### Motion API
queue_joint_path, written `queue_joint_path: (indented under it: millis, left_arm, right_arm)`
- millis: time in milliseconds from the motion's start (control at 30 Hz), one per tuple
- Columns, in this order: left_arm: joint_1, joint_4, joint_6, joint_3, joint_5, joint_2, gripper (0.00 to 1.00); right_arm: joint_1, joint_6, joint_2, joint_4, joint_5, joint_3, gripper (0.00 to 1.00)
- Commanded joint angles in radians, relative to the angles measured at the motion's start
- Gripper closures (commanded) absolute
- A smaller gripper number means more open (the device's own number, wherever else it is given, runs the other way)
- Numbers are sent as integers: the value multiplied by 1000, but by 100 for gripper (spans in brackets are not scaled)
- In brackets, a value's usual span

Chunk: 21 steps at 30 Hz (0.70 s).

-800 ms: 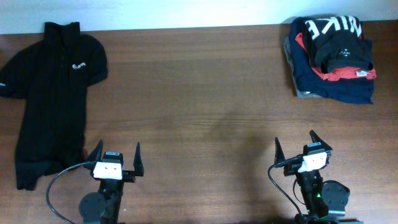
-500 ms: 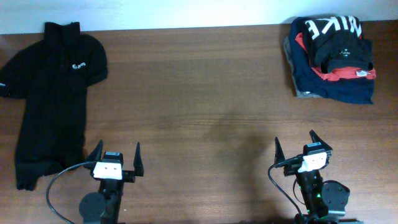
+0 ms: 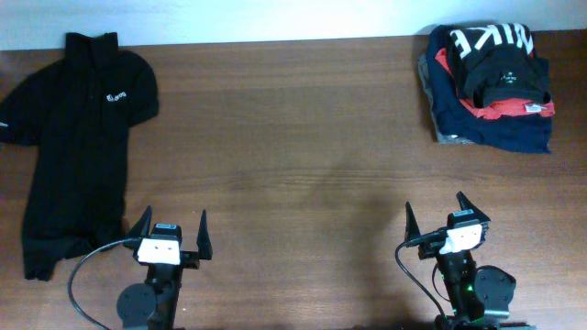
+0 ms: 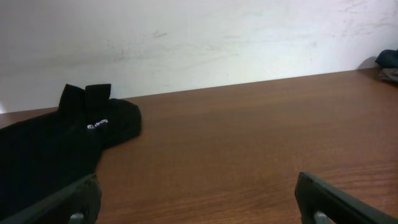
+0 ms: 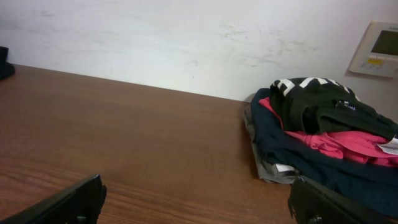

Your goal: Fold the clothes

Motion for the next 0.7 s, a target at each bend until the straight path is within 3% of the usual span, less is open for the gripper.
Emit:
queue_joint_path:
  millis: [0, 500, 667]
  left_arm:
    - [5, -3, 9, -3, 11, -8, 1]
    - [5, -3, 9, -3, 11, -8, 1]
    - [5, 70, 9, -3, 11, -8, 1]
  right_arm:
    - [2, 12, -8, -6, 8, -5, 1]
    - [2, 12, -8, -6, 8, -5, 1]
    - [2, 12, -8, -6, 8, -5, 1]
